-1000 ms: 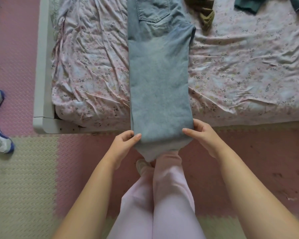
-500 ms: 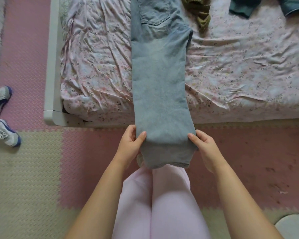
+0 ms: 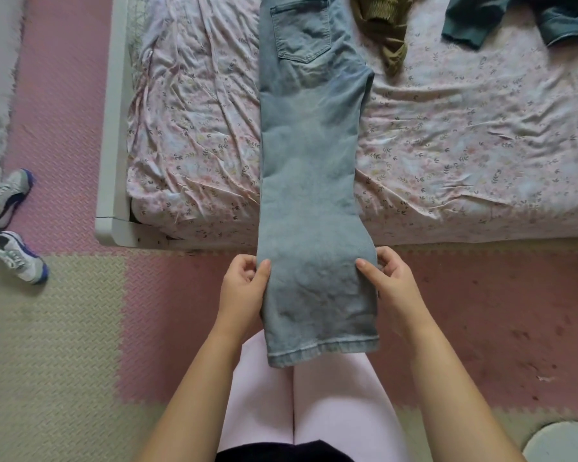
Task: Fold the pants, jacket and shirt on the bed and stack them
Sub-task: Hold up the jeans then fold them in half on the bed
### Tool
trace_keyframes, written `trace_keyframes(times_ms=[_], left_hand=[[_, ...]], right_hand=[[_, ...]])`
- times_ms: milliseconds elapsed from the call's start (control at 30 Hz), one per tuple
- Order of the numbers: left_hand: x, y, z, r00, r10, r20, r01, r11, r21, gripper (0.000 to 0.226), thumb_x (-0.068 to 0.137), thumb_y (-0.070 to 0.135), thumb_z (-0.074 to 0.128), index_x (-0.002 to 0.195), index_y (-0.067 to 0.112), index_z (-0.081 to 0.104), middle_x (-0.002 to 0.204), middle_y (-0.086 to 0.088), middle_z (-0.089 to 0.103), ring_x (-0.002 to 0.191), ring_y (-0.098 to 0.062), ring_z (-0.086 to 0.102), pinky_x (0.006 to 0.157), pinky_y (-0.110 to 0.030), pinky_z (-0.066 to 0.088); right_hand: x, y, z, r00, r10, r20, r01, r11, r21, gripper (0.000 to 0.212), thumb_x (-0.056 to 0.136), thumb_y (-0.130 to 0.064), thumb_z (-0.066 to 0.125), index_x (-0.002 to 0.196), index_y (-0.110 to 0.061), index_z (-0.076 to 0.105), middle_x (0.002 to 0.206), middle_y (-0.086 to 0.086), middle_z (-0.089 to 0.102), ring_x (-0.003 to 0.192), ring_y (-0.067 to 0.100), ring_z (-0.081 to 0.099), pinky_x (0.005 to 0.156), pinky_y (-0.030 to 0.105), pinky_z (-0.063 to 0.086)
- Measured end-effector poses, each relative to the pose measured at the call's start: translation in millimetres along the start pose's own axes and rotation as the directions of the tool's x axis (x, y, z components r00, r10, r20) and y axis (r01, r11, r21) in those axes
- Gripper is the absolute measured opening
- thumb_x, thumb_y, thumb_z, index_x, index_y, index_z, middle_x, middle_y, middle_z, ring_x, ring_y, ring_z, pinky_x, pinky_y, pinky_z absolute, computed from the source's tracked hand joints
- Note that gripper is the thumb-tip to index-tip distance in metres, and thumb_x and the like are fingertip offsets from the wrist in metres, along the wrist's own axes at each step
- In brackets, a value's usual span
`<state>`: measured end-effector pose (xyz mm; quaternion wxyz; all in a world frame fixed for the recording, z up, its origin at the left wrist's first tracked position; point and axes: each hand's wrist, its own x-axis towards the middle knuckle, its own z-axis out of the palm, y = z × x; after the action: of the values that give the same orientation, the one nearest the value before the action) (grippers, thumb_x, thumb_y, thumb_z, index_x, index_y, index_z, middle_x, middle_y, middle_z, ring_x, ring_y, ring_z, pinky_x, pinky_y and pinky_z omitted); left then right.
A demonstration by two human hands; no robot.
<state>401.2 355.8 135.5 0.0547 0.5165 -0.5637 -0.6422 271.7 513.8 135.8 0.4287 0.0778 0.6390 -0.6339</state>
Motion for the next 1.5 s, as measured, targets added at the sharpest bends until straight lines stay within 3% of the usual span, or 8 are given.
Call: trace_keyframes(times_ms=[267,600,900,967,1133,1267,1367,1500], left_hand=[[42.4,36.7,17.6,0.997,-0.022,0.079,0.038,0.976,-0.215,0.037,0.091,0.006,0.052,0.121,0.023,0.040,0.082,-0.008,0.067,0.065,-0.010,0.065,0.055,-0.022,0.053],[142.7,99.0,45.3,0.991,-0.131,-0.025,0.125,0.976,-0.176,0.012,0.088,0.006,0.057,0.083,0.014,0.064,0.081,-0.006,0.064,0.072,-0.016,0.060,0.060,-0.020,0.052],[277.8,133.9,78.9,0.974,-0.224,0.034,0.222,0.912,-0.345,0.019,0.095,0.016,0.046,0.081,0.016,0.059,0.056,0.008,0.063,0.058,-0.006,0.060,0.058,-0.022,0.045],[303.8,128.3,86.2,0.980,-0.196,0.021,0.194,0.943,-0.269,0.018,0.098,0.021,0.040,0.099,0.018,0.058,0.078,0.007,0.066,0.071,-0.008,0.060,0.061,-0.022,0.040],[335.2,76.8,83.4,0.995,-0.071,-0.068,0.082,0.983,0.167,0.029,0.092,0.016,0.054,0.119,0.008,0.053,0.109,-0.012,0.060,0.089,-0.015,0.057,0.078,-0.020,0.049],[332.9,33.6,74.0,0.996,-0.076,-0.054,0.091,0.918,0.387,0.037,0.086,0.026,0.062,0.119,0.016,0.049,0.098,-0.002,0.056,0.090,-0.018,0.056,0.080,-0.030,0.046],[321.9,17.2,75.1,0.996,-0.084,0.010,0.070,0.887,0.456,0.028,0.088,0.030,0.058,0.113,0.022,0.048,0.093,0.010,0.055,0.085,-0.011,0.055,0.071,-0.024,0.040],[313.1,10.0,76.6,1.000,0.019,0.016,-0.024,0.830,0.558,0.019,0.093,0.028,0.050,0.107,0.016,0.049,0.093,0.007,0.055,0.084,-0.014,0.051,0.068,-0.026,0.033]], right_hand=[[52.8,-24.5,10.1,0.987,-0.009,-0.161,0.007,1.000,-0.016,0.026,0.088,-0.007,0.058,0.104,-0.018,0.042,0.084,0.004,0.067,0.063,0.007,0.066,0.058,0.024,0.054],[166.5,-101.3,18.7,0.998,0.016,-0.066,-0.032,0.968,-0.249,0.019,0.083,-0.002,0.062,0.087,-0.020,0.057,0.086,0.006,0.059,0.070,0.014,0.056,0.058,0.020,0.047],[312.8,-134.5,32.4,0.952,0.255,-0.171,-0.239,0.965,0.109,0.011,0.090,-0.005,0.048,0.086,-0.011,0.057,0.066,0.005,0.057,0.052,0.012,0.055,0.043,0.016,0.045],[335.4,-131.5,28.1,0.940,0.282,-0.191,-0.252,0.953,0.169,0.011,0.095,-0.012,0.042,0.102,-0.012,0.051,0.078,0.007,0.058,0.049,0.014,0.061,0.045,0.019,0.049],[350.8,-95.6,6.1,0.967,0.004,-0.253,-0.121,0.885,-0.449,0.023,0.092,-0.012,0.050,0.114,-0.010,0.056,0.108,0.011,0.061,0.074,0.017,0.060,0.060,0.022,0.042],[339.4,-57.0,5.3,0.992,-0.005,-0.127,-0.070,0.809,-0.584,0.022,0.088,-0.019,0.059,0.109,-0.016,0.053,0.093,0.003,0.061,0.089,0.021,0.060,0.078,0.032,0.050],[332.9,-34.2,15.5,0.991,-0.008,-0.133,-0.077,0.784,-0.616,0.030,0.086,-0.020,0.062,0.112,-0.018,0.046,0.078,-0.004,0.055,0.071,0.008,0.053,0.065,0.015,0.042],[334.6,-14.6,23.0,0.978,-0.080,-0.194,-0.074,0.732,-0.677,0.027,0.088,-0.019,0.059,0.111,-0.013,0.046,0.074,-0.004,0.052,0.066,0.009,0.050,0.063,0.023,0.040]])
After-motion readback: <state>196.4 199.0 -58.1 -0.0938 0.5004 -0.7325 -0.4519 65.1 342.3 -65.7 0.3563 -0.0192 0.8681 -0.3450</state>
